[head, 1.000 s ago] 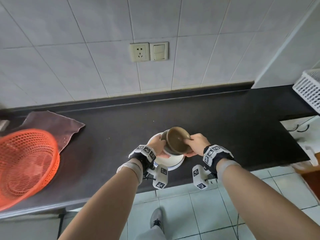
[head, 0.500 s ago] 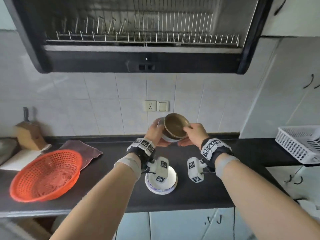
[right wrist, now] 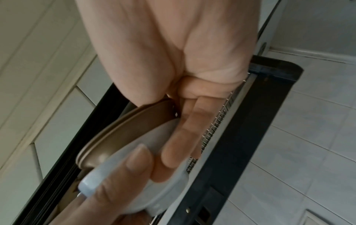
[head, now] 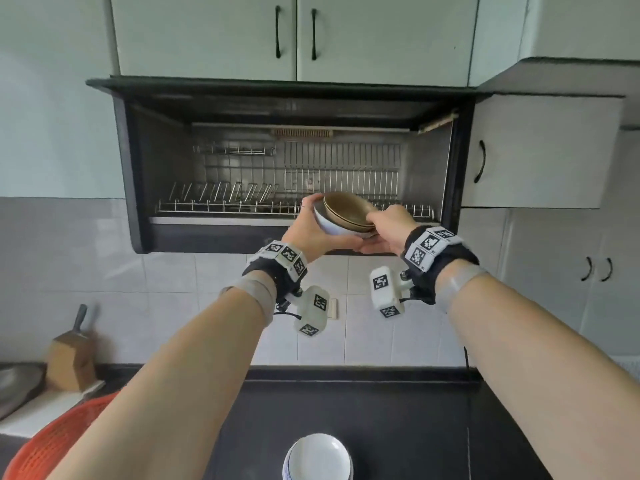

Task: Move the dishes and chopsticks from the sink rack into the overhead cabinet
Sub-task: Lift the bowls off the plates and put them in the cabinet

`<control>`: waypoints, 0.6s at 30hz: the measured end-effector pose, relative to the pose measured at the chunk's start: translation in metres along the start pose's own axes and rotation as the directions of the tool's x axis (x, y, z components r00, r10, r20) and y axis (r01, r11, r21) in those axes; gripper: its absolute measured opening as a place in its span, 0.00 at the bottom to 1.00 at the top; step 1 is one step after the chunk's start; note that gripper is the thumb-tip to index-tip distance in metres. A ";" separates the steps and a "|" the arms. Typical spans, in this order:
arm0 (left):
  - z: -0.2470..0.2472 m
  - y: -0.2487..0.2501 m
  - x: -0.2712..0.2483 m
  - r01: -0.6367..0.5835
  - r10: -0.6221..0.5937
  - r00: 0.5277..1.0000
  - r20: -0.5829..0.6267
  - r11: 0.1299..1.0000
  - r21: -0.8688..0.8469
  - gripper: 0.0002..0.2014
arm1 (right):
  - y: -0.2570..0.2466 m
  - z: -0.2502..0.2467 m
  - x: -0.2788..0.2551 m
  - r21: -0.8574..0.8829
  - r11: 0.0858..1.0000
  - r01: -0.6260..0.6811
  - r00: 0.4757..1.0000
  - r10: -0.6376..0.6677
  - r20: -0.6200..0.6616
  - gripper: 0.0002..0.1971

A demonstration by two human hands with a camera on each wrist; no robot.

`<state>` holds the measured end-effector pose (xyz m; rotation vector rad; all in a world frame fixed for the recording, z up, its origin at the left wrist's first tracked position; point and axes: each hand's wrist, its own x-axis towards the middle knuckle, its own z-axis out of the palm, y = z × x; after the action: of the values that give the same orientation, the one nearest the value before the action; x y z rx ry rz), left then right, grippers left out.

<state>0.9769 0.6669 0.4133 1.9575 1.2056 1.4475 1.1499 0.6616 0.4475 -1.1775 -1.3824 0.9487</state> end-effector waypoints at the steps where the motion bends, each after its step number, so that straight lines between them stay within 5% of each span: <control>1: -0.003 0.003 0.006 0.009 -0.008 1.000 -0.015 1.000 0.007 0.64 | -0.006 0.000 0.005 0.009 1.000 0.012 1.000 -0.012 0.006 0.15; 6: -0.009 0.001 0.039 -0.008 0.009 0.993 -0.114 1.000 0.009 0.55 | -0.030 0.001 0.033 -0.007 0.999 0.045 0.999 -0.045 0.011 0.12; 13: -0.033 -0.016 0.109 0.112 -0.099 0.989 -0.110 0.987 0.118 0.65 | -0.047 0.014 0.102 0.048 0.993 0.109 0.979 -0.099 -0.180 0.08; 15: -0.046 -0.021 0.128 0.161 -0.144 0.985 -0.097 0.968 0.191 0.55 | -0.054 0.012 0.123 0.063 0.994 0.089 0.976 -0.075 -0.203 0.07; 17: -0.059 -0.025 0.148 0.147 -0.148 0.989 -0.019 0.956 0.255 0.31 | -0.058 0.010 0.144 0.009 1.000 0.020 0.985 -0.018 -0.170 0.07; 18: -0.064 -0.022 0.156 0.163 -0.167 0.986 -0.007 0.949 0.269 0.32 | -0.059 0.010 0.157 -0.034 0.999 -0.006 0.989 0.002 -0.145 0.07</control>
<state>0.9223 0.7990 0.5062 1.9770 1.5890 1.2355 1.1347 0.8032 0.5357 -1.2503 -1.2846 0.8284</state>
